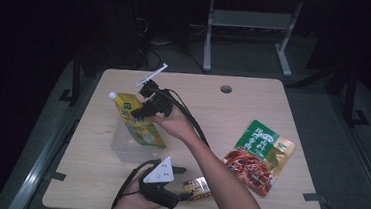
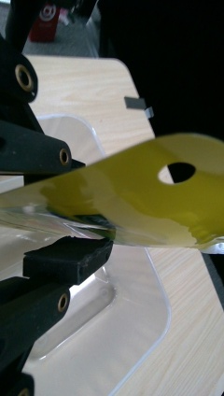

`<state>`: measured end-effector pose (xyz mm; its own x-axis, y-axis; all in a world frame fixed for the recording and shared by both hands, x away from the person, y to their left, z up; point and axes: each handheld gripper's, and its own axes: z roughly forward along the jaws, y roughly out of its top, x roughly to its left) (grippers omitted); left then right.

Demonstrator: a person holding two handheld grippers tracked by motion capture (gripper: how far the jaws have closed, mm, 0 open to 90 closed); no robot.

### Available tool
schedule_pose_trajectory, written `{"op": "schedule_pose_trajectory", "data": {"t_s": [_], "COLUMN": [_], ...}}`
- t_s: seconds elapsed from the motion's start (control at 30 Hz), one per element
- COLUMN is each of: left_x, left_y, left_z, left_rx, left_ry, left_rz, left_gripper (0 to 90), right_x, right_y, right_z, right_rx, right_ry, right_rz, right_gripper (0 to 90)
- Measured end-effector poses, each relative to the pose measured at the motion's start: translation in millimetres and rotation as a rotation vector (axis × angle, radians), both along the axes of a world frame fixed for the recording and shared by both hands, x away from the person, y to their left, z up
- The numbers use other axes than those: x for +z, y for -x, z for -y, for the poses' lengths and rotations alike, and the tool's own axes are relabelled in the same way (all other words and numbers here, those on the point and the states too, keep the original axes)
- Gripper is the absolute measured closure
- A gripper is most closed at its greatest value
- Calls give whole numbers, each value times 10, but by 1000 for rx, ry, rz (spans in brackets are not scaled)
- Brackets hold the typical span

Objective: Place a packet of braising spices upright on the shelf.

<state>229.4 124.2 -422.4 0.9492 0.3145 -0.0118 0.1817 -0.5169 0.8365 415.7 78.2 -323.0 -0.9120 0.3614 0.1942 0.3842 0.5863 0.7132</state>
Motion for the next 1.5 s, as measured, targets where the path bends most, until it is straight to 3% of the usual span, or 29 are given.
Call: {"op": "schedule_pose_trajectory", "data": {"t_s": [0.13, 0.37, 0.5, 0.57, 0.67, 0.83, 1.03, 1.37, 1.5], "left_x": [1, -4, -7, -8, -6, -3, -4, -13, -9], "left_y": [8, 10, 19, 23, 28, 31, 18, 19, 16], "left_z": [2, 10, 23, 27, 25, 19, 14, 24, 17], "left_rx": [0, -6, -7, -9, -9, -7, -16, -15, -14], "left_ry": [1, 0, 4, 4, 6, 13, 8, 5, 5], "left_rz": [-1, 4, -4, -5, -6, -8, -4, -6, -5], "left_gripper": [260, 260, 260, 260, 260, 260, 259, 259, 259], "right_x": [-27, -34, -55, -55, -35, -23, -139, -331, -378], "right_y": [9, 22, 74, 84, 109, 118, 106, 91, 105], "right_z": [-68, -60, -30, -30, -21, -4, 75, 141, 127], "right_rx": [0, -18, -12, -16, -35, -64, -104, -136, -135], "right_ry": [46, 53, 1, -1, -50, -136, -217, -254, -234], "right_rz": [20, 34, 26, 32, 53, 37, 39, 3, 7], "right_gripper": [762, 878, 898, 898, 898, 898, 899, 898, 897]}}
